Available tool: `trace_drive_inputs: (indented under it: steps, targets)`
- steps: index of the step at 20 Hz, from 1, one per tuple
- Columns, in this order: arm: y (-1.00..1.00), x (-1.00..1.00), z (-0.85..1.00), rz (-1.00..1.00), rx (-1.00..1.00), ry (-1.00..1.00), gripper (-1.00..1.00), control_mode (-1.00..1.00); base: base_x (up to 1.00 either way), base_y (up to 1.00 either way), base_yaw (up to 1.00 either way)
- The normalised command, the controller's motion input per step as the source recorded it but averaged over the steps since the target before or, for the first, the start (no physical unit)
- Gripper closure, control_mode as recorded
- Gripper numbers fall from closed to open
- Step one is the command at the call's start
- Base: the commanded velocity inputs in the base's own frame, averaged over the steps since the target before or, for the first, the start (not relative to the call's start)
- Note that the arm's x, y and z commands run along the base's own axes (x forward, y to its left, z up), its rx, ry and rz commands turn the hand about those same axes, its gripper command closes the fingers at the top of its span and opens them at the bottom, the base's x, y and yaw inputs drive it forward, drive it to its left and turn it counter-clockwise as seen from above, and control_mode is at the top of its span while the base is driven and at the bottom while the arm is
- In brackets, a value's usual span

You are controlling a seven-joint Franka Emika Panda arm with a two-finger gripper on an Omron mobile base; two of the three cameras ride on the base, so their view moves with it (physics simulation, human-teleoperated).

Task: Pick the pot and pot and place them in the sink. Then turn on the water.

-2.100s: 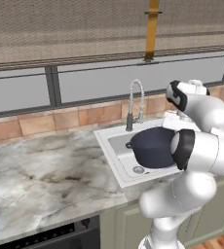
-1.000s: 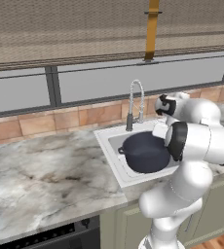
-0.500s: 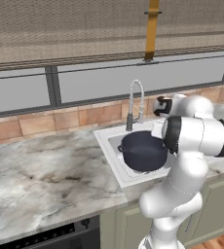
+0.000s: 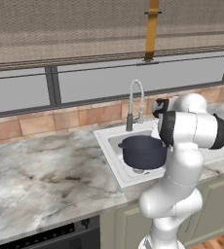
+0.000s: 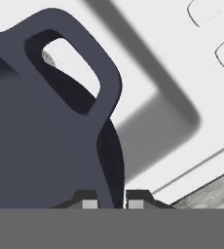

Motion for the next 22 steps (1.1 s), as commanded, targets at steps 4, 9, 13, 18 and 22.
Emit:
trace_drive_inputs:
  steps: [4,9,13,18,22]
  targets:
    - [0.0,0.0,-0.13,0.0,0.0,-0.09,1.0,-1.0,0.0,0.0,0.0]
    - [0.0,-0.01,-0.14,0.0,0.0,-0.18,1.0,-1.0,0.0,0.0,0.0]
    - [0.0,0.0,-0.33,0.0,-0.01,-0.15,1.0,-1.0,0.0,0.0,0.0]
    - [0.0,0.0,-0.17,0.0,-0.03,-0.09,1.0,-1.0,0.0,0.0,0.0]
    - [0.0,0.0,-0.04,0.0,-0.03,-0.03,1.0,-1.0,0.0,0.0,0.0]
